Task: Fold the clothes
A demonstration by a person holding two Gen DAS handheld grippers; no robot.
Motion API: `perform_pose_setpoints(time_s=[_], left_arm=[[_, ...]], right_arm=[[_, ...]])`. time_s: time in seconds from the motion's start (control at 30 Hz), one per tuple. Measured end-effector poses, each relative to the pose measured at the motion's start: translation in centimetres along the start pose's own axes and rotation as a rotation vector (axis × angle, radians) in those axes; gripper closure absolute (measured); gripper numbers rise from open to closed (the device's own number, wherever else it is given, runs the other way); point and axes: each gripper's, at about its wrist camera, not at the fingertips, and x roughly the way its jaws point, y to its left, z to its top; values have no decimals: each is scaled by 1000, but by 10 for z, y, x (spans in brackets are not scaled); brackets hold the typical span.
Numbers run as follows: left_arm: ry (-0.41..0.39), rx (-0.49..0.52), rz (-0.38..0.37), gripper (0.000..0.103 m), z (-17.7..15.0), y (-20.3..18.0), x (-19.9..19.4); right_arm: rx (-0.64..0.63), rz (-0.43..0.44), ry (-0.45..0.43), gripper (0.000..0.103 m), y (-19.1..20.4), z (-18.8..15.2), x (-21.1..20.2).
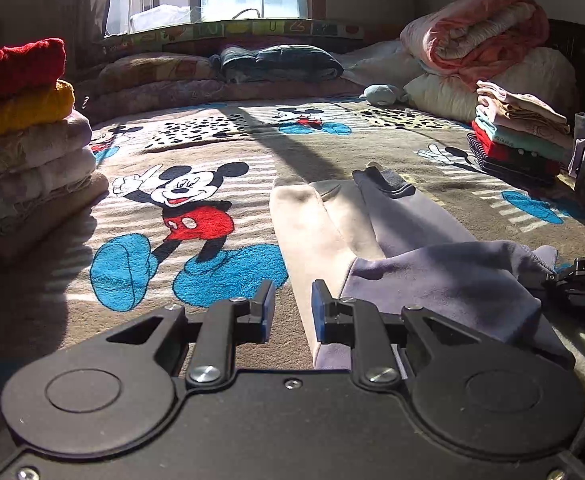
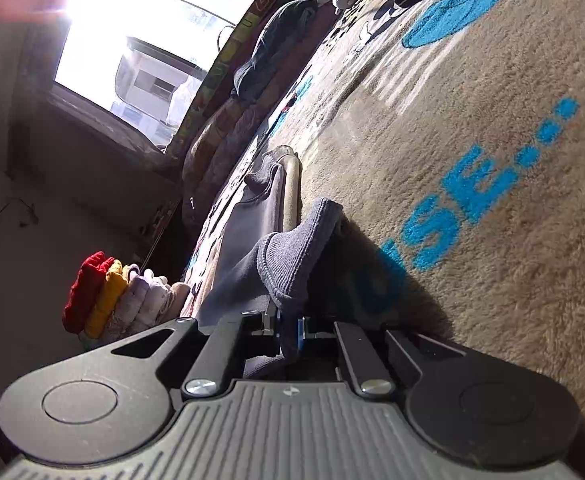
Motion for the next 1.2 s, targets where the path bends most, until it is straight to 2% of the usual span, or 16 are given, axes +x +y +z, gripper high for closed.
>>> perform_pose_setpoints(time_s=[0.1,0.2,0.3,0.43,0.57,0.73,0.77,0.87,0.9,0.97,1.03,1.1,1.13,1.2], left_arm=[[7,-27,-13,86,-15,1,-7],[-18,-30,-82,86,-26,-4,-7],[63,-14,-131,85,-46,-11,9],[-51,-159,-155,85,-39,23,-18],[-154,-282,-160,86,-26,56,-33],[-137,-158,-216,86,-22,26,-26],[-103,-116,-229,86,-26,14,-18],[99,-49,-261,86,-47,-10,19],[78,-18,-253,86,-51,-15,19],[76,-11,-285,86,-48,-13,12],[41,-53,-335,84,-48,-4,4],[8,-49,-352,83,-48,-2,-2],[-1,-36,-363,81,-48,-3,-3],[-1,2,-383,66,-50,-11,-3]], right_arm=[[-29,3,-10,93,2,-2,-1],[-70,-3,-29,93,6,-3,-3],[-62,9,-59,96,10,3,-9],[-82,3,-100,96,24,18,-18],[-128,-11,-94,96,40,25,-17],[-145,-71,-58,96,46,23,-13],[-148,-80,-58,96,47,22,-13],[-154,-105,-63,96,49,21,-14],[-162,-111,-66,97,53,22,-14],[-181,-113,-73,97,61,24,-14],[-213,-109,-79,97,73,29,-14],[-240,-109,-81,97,84,33,-13],[-251,-111,-81,97,89,34,-12],[-268,-117,-81,97,98,36,-11]])
